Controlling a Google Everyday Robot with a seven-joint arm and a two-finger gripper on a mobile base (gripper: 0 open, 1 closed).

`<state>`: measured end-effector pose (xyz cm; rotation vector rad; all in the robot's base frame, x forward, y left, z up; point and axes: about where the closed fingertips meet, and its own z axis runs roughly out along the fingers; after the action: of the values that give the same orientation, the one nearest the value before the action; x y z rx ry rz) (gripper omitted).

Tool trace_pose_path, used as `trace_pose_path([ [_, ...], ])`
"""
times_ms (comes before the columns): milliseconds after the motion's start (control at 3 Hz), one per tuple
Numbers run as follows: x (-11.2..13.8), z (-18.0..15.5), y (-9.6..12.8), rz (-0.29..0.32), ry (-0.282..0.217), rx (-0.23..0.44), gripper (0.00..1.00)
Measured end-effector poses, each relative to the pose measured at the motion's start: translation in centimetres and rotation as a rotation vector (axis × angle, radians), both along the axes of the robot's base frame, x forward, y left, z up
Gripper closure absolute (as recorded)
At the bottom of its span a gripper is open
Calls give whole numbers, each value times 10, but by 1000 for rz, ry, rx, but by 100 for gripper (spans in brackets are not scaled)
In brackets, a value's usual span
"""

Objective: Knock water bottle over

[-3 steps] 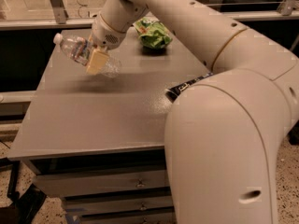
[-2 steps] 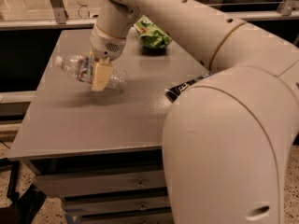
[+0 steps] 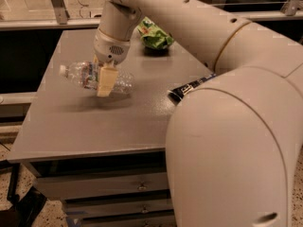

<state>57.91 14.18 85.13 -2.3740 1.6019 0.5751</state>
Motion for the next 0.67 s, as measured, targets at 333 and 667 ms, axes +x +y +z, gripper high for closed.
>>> trace_pose_path([
  [333, -13, -3, -6, 19, 25, -38, 60],
  [667, -45, -10, -19, 61, 80, -119, 37],
])
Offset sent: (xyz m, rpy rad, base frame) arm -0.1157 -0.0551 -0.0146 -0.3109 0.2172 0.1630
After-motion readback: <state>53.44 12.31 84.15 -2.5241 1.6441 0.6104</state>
